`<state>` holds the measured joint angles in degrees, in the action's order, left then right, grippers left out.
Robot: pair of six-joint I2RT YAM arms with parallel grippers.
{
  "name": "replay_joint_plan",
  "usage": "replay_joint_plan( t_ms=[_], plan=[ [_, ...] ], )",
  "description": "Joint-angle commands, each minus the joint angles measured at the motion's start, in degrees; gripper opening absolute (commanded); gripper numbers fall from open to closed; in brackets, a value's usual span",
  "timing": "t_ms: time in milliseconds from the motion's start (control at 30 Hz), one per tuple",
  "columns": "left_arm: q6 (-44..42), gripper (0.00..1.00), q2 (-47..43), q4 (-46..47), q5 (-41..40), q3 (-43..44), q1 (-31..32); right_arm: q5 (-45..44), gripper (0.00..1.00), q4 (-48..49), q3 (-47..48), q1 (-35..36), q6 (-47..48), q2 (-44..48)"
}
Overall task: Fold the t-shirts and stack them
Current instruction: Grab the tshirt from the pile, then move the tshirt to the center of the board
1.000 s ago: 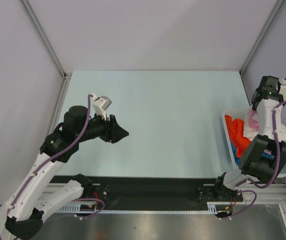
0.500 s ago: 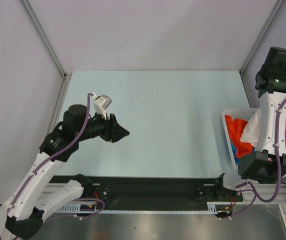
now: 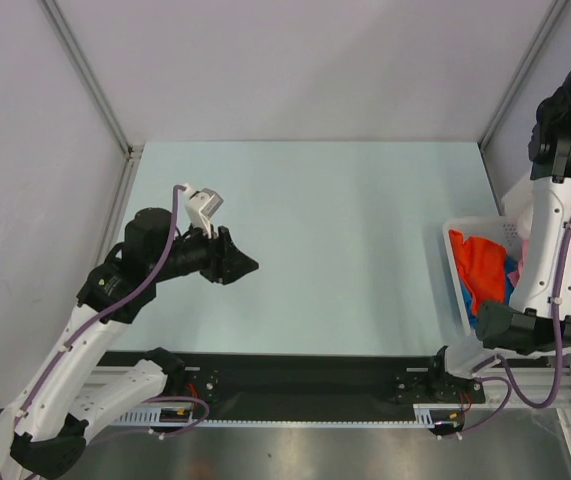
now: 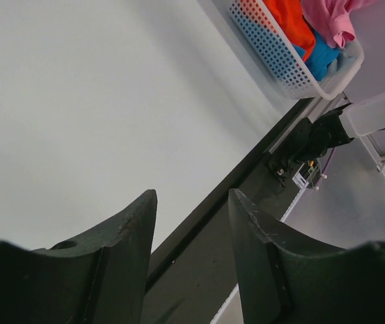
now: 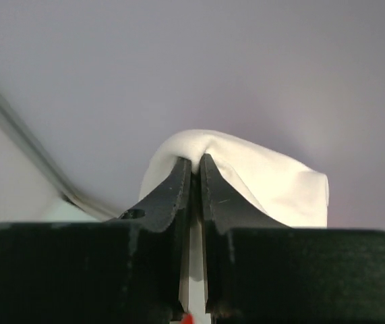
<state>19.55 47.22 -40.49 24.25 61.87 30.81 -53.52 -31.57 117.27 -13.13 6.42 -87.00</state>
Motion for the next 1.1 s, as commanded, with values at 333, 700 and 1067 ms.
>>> replay_joint_plan(
  t_ms=[333, 700, 1067],
  plan=[
    [6.5, 0.85, -1.1, -0.5, -10.6, 11.2, 0.3, -7.6, 0.0, 27.6, 10.9, 45.2, 9.2, 3.5],
    [15.1, 0.89, -8.1, -7.4, -22.6, 14.9, 0.3, 14.5, 0.23, -3.9, -24.6, 66.5, -34.4, 17.6],
    [22.6, 0.81, 4.0, -13.3, -26.4, -2.1, 13.5, 41.5, 0.88, -13.6, -54.9, 64.3, -38.3, 24.7]
  ],
)
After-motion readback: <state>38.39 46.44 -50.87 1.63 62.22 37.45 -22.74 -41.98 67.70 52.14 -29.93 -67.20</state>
